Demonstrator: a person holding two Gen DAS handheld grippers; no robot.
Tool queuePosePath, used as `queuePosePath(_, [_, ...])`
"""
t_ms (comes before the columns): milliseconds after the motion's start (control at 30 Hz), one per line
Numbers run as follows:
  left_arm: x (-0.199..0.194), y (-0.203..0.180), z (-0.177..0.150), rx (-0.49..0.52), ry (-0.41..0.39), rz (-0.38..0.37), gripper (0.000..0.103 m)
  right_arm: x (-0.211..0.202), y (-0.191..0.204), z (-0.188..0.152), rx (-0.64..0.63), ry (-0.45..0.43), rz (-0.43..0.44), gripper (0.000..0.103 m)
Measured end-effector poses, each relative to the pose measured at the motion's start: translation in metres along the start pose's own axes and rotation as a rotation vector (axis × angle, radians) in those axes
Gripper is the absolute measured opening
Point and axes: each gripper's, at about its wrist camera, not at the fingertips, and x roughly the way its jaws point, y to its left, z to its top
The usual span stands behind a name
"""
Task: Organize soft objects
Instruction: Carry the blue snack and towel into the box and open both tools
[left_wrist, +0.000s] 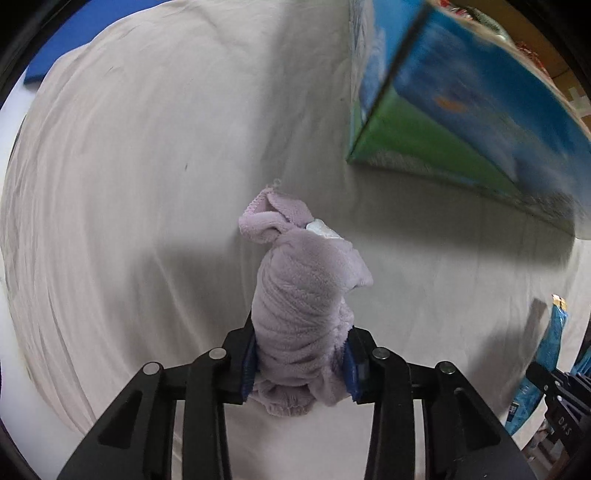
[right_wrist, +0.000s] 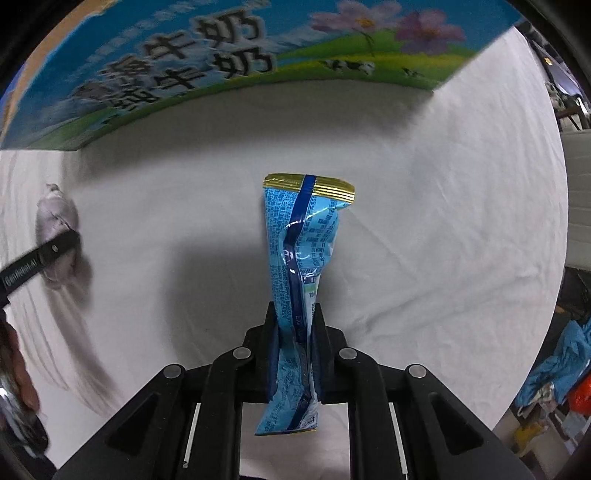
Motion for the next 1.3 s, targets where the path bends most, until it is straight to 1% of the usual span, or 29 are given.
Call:
queuePosePath(33, [-0.003, -0.002, -0.005, -0.004, -0.008, -0.006, 0.033, -0.001, 0.001, 0.008, -0.007, -0.003, 0.003, 0.015])
queuePosePath(100, [-0.01, -0.006, -0.016, -0.013, -0.025, -0.015, 0.033, -0.01, 0.004, 0.004, -0.027, -0.014, 0.017, 0.014])
queuePosePath(267, [-0.038, -0.022, -0.045, -0.005, -0.078, -0.071, 0.033, -0.045, 0.007, -0.003, -0.078, -0.055, 0.043, 0.014])
queuePosePath(467, [-0.095, -0.048, -0.073, 0.042, -0.173, -0.138, 0.033, -0.098, 0.01, -0.009, -0.116, -0.118, 0.089, 0.014])
queuePosePath(500, [-0.107, -0.055, -0.076, 0.054, -0.195, -0.141, 0.033, -0.107, 0.012, -0.009, -0.121, -0.128, 0.094, 0.014])
queuePosePath(533, [-0.117, -0.058, -0.077, 0.062, -0.213, -0.152, 0.033, -0.12, 0.017, -0.001, -0.124, -0.14, 0.101, 0.014])
queuePosePath(600, [-0.145, -0.067, -0.074, 0.076, -0.247, -0.165, 0.033, -0.138, 0.021, -0.004, -0.13, -0.167, 0.117, 0.014])
queuePosePath(667, [-0.165, -0.073, -0.07, 0.09, -0.285, -0.181, 0.033, -0.158, 0.025, -0.004, -0.14, -0.204, 0.126, 0.014])
queuePosePath(700, [-0.174, -0.076, -0.069, 0.098, -0.301, -0.177, 0.033, -0.169, 0.024, -0.004, -0.146, -0.222, 0.128, 0.014])
queuePosePath(733, [-0.181, -0.07, -0.063, 0.102, -0.314, -0.18, 0.033, -0.173, 0.025, -0.005, -0.15, -0.234, 0.131, 0.014])
queuePosePath(867, [-0.209, -0.076, -0.044, 0.112, -0.377, -0.183, 0.033, -0.198, 0.043, -0.003, -0.152, -0.299, 0.13, 0.014])
queuePosePath(933, [-0.216, -0.08, -0.032, 0.115, -0.401, -0.177, 0.033, -0.203, 0.049, 0.001, -0.152, -0.32, 0.125, 0.014])
queuePosePath(1067, [-0.226, -0.078, -0.021, 0.119, -0.431, -0.171, 0.033, -0.213, 0.053, 0.013, -0.15, -0.345, 0.127, 0.014])
queuePosePath(1300, [-0.232, -0.082, 0.009, 0.129, -0.448, -0.159, 0.033, -0.224, 0.055, 0.046, -0.142, -0.35, 0.134, 0.014])
